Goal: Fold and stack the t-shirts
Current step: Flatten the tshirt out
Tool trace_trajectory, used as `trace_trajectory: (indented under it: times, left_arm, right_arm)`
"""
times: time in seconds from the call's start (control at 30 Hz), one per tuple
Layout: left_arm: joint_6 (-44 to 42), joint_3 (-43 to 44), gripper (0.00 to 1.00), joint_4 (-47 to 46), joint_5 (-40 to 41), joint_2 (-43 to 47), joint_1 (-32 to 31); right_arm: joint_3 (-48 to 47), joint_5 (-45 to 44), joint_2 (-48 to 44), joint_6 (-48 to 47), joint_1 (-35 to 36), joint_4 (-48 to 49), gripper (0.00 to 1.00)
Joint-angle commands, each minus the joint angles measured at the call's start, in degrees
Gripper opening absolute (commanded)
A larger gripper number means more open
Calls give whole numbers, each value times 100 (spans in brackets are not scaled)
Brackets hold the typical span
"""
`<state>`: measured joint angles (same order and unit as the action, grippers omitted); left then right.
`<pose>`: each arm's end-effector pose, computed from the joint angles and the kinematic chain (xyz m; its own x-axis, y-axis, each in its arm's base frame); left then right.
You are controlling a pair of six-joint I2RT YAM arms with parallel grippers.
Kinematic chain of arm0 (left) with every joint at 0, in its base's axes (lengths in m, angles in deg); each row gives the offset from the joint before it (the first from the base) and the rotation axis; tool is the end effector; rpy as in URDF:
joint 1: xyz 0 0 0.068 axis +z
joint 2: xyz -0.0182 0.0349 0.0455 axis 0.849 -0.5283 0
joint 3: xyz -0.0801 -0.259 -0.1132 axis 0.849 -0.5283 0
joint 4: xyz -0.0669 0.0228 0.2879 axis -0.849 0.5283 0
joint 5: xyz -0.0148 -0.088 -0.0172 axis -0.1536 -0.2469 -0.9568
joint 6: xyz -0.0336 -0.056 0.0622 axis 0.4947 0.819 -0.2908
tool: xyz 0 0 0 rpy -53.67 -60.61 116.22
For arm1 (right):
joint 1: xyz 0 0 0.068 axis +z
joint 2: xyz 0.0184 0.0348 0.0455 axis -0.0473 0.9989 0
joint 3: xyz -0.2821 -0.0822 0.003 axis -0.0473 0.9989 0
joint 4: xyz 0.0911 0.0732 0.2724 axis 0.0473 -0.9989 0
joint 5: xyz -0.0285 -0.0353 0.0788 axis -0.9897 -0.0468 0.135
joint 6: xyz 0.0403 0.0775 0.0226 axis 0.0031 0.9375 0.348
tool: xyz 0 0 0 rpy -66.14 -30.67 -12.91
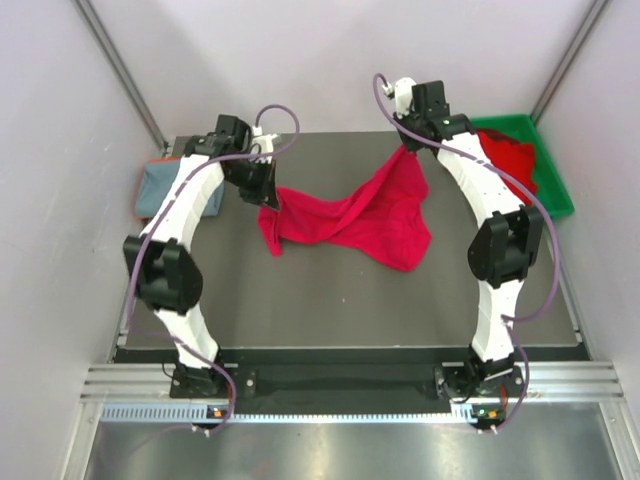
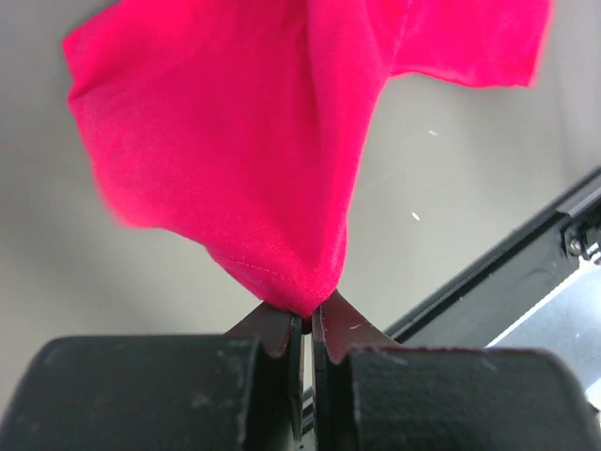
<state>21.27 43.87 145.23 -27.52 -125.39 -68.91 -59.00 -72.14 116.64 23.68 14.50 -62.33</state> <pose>0.4115 -0.1174 0.3212 -0.8570 0.2160 -0.4679 0.4223 0.8147 -0.3974 0.5300 0.1602 0.3390 -0.4788 -0.4639 -0.7453 -0.4243 0.8655 -0.2661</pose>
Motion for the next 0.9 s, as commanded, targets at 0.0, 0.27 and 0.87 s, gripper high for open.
trace_trajectory:
  times: [0.0, 0.27, 0.87]
  left_arm:
    - [2, 289, 0, -241, 205, -947, 166]
    - [19, 2328, 9, -231, 531, -3339, 430]
    - [-25, -280, 50, -548, 750, -1081, 167]
  right_arm:
    - [-114, 15, -221, -2, 54, 187, 0]
    - [-308, 103, 166, 42, 72, 170, 0]
    - [-325, 138, 245, 60, 72, 187, 0]
